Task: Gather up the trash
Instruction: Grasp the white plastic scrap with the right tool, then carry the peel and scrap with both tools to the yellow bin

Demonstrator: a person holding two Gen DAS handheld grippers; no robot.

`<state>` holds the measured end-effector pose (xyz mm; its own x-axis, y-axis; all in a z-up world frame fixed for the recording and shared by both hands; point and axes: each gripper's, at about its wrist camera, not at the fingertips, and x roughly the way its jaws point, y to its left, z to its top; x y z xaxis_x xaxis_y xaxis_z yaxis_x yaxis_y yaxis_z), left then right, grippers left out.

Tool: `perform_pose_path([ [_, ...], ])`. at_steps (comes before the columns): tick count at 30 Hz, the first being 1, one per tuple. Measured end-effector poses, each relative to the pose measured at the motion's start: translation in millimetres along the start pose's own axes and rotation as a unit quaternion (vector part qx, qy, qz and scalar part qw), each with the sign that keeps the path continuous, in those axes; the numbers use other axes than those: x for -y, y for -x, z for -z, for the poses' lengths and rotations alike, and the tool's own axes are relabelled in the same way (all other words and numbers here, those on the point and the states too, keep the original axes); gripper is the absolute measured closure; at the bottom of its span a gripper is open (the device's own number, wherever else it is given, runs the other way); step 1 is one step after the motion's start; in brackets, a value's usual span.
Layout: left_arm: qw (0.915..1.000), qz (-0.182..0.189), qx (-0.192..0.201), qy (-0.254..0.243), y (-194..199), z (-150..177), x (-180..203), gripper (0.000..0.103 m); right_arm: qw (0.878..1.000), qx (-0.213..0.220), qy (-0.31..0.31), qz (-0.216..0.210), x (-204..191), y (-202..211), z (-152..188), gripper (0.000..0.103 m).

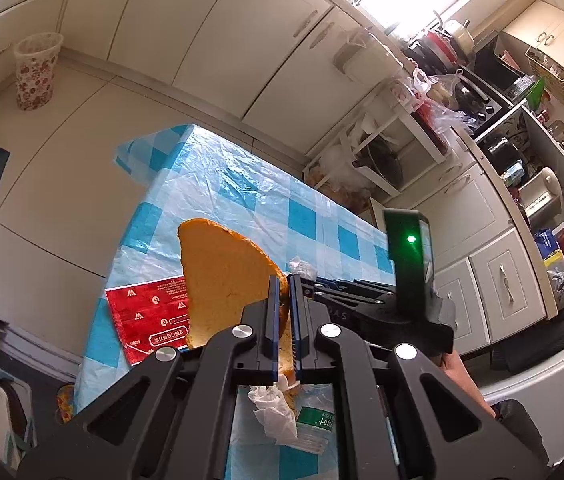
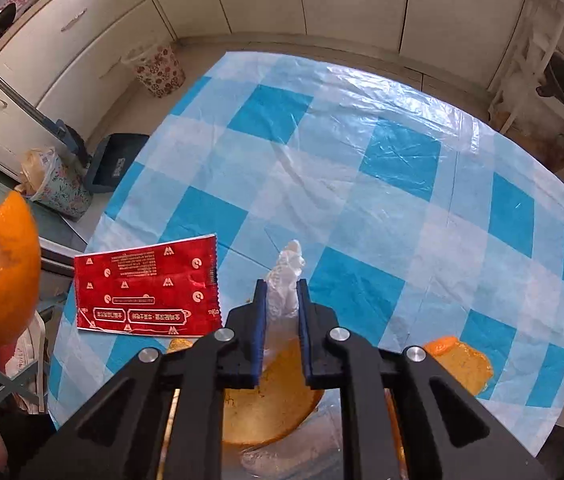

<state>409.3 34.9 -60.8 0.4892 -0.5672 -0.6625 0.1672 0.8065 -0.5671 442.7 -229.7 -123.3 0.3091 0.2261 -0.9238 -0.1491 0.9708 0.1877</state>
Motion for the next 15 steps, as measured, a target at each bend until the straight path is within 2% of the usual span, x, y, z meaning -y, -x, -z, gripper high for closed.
perform_pose_path([
  [6,0.9997,0.01,0.001,-0.022,1.9,7.5,10.4,0.098,0.99,0.121,-0.04,-0.066,18.2,80.0,27.8,0.089],
  [9,0.9991,0.009,0.001,-0.042,0.4,12.9,21.4,0.098,0.983,0.165,-0.047,-0.072,26.1,115.2,53.5,0.089],
  [12,0.9976,0.001,0.003,-0.069,-1.8,20.2,36.4,0.098,0.977,0.194,-0.057,-0.061,42.1,143.3,81.5,0.089],
  [15,0.993,-0.018,0.013,-0.116,-0.3,30.7,59.5,0.098,0.972,0.221,-0.076,-0.033,68.9,173.5,123.9,0.089],
])
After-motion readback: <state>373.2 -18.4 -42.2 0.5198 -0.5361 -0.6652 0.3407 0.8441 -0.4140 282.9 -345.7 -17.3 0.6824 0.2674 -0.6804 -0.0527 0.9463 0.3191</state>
